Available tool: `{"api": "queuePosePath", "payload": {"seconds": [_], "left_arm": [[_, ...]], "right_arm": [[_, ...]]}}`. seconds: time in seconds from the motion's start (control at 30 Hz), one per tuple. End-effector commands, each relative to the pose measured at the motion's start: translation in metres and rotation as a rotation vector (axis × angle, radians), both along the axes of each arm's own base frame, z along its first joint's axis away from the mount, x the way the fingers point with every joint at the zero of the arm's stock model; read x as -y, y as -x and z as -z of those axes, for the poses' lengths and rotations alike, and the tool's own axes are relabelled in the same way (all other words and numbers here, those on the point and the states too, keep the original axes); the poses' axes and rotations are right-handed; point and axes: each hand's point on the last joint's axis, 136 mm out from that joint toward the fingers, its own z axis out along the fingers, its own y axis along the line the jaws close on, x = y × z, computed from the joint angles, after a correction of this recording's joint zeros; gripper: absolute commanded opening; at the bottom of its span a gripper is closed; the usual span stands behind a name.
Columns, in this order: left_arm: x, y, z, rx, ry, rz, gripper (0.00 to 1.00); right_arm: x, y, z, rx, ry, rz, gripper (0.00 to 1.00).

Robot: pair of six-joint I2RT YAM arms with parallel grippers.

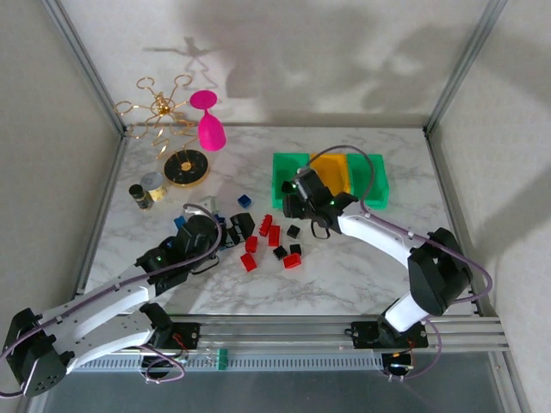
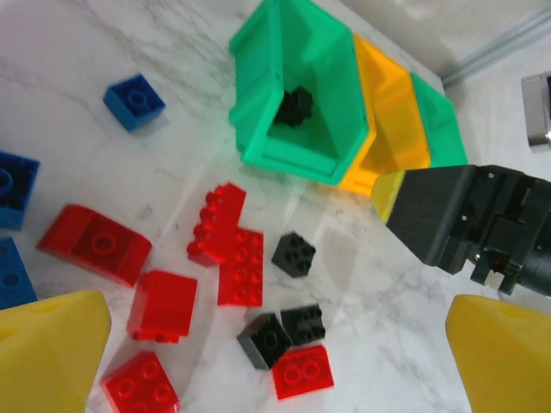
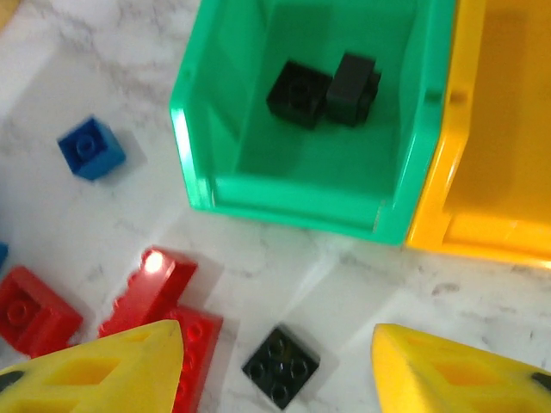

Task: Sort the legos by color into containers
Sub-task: Pick up the lego from the center of the table.

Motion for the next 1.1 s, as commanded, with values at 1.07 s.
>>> {"api": "queuePosePath", "payload": {"seconds": [1.07], "left_arm": [[0.006, 0.014, 0.014, -0.003, 0.009, -0.047, 1.00]], "right_arm": [[-0.019, 0.014, 0.100, -0.147, 0.020, 0.122, 0.55]]}}
